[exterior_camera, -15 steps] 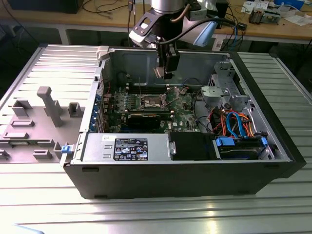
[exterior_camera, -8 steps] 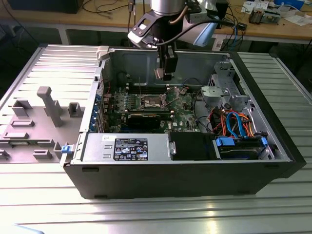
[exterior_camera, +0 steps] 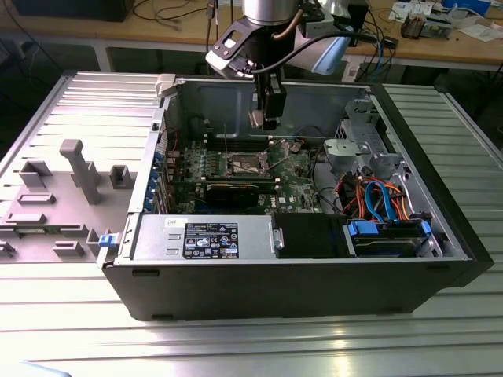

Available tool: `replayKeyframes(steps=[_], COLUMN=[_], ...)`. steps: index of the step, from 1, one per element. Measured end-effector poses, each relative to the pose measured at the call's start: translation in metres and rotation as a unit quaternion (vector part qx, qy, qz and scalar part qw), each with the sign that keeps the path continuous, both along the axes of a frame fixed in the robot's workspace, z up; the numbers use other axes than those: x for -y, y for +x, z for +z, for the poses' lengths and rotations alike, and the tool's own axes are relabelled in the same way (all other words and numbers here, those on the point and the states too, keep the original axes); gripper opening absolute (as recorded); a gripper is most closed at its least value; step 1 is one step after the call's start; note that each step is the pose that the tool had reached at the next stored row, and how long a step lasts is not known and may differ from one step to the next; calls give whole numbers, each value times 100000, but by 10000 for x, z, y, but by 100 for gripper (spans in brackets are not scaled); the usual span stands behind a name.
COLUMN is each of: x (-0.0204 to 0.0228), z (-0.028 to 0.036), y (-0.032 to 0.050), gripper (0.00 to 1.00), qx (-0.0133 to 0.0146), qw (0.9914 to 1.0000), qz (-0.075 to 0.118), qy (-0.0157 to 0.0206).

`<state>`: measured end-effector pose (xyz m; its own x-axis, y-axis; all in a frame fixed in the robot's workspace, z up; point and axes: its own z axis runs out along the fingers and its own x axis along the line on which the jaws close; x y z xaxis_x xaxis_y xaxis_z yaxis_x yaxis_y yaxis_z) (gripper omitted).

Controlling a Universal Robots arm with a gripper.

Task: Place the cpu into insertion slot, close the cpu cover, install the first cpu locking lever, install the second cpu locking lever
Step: 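Place the cpu into insertion slot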

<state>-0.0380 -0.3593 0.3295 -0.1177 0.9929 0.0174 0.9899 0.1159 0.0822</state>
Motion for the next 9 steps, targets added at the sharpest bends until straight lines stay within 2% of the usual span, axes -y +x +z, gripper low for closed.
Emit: replayKeyframes(steps=[7, 8, 9], x=[0, 0, 0], z=[-1, -50, -61], y=[0, -5, -9], gripper=[55, 55, 55], qx=[2, -3, 1], qw=[100000, 99958, 99937], qz=[-4, -2914, -3545], qy=[0, -4, 1])
